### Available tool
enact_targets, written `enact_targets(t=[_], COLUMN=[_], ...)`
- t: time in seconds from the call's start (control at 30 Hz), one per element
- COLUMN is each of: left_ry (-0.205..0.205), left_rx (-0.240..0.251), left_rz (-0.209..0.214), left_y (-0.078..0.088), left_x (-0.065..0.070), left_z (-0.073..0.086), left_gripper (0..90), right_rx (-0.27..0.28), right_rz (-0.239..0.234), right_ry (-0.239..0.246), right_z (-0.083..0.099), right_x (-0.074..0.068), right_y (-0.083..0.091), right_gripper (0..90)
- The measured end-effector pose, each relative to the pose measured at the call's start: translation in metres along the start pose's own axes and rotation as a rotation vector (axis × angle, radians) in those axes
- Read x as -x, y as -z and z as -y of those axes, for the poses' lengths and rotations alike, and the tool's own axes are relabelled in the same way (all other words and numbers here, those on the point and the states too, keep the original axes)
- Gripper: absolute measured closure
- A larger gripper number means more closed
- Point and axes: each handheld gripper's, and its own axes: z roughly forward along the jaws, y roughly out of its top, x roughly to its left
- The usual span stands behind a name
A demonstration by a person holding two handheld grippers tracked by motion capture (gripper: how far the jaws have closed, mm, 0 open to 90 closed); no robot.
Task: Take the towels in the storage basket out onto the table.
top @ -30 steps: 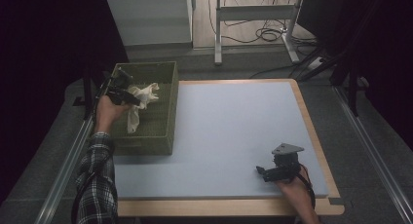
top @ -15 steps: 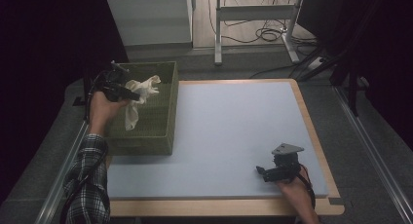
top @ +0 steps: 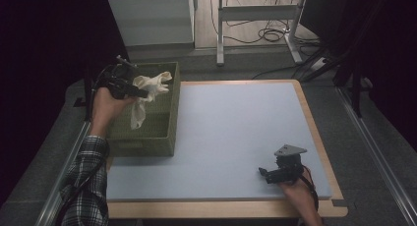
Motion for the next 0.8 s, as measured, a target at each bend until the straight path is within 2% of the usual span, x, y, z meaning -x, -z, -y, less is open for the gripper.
enact_targets(t=[0.8], left_ry=[-0.128], left_rx=[-0.012], left_rz=[0.09], left_y=[-0.008], left_x=[0.067], left_z=[-0.034], left_gripper=[74.3], right_rx=[0.0], right_rz=[-0.003], right_ry=[0.001], right_z=[0.0], right_x=[0.0], right_y=[0.0], right_gripper=[0.9])
